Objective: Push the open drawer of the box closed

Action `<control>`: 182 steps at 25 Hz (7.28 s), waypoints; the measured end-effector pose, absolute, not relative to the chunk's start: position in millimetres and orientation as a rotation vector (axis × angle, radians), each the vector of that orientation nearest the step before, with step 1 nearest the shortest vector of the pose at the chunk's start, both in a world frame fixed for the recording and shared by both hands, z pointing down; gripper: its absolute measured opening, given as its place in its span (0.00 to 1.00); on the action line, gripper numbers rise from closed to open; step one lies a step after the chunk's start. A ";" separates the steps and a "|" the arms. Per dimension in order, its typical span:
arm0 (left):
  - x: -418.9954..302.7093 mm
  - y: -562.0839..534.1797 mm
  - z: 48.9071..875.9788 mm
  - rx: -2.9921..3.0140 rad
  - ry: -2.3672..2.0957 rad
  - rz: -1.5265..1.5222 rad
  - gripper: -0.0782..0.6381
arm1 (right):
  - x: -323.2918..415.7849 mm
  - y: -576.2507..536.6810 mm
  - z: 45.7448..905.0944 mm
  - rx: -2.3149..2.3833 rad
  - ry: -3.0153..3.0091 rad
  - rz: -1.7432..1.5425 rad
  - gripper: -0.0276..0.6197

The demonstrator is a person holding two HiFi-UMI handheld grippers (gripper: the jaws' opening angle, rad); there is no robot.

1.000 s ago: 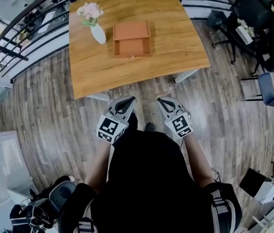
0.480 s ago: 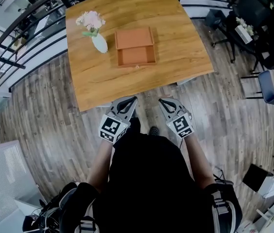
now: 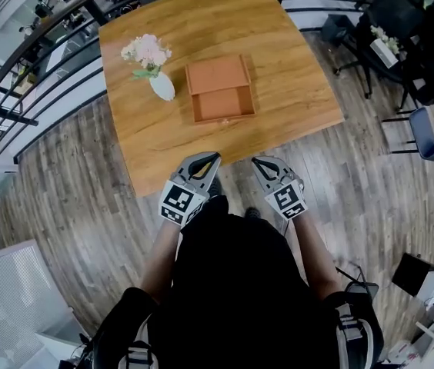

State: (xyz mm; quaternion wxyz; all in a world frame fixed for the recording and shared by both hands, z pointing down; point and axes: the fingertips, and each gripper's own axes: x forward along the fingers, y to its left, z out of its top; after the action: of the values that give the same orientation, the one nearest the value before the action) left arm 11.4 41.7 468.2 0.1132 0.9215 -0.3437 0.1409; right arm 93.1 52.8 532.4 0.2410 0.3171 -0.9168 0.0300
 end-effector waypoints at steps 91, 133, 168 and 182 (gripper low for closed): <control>-66.8 -110.5 513.1 2.594 -0.950 0.468 0.14 | 22.4 -138.3 757.2 0.890 -2.208 0.691 0.15; -79.6 -107.1 512.1 2.576 -0.994 0.459 0.14 | 13.5 -158.3 758.4 0.952 -2.215 0.817 0.16; -80.3 -123.7 517.7 2.526 -1.042 0.448 0.14 | 8.4 -200.0 761.6 0.918 -2.215 0.839 0.17; -78.8 -126.4 517.9 2.507 -1.063 0.453 0.14 | 6.3 -218.7 760.0 0.902 -2.225 0.834 0.17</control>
State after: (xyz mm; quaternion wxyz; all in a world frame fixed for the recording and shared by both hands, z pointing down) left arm -78.8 -126.4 517.9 0.1895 0.8918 -0.3780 0.1612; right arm 6.3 -218.7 760.0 0.2953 0.3392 -0.8363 0.3135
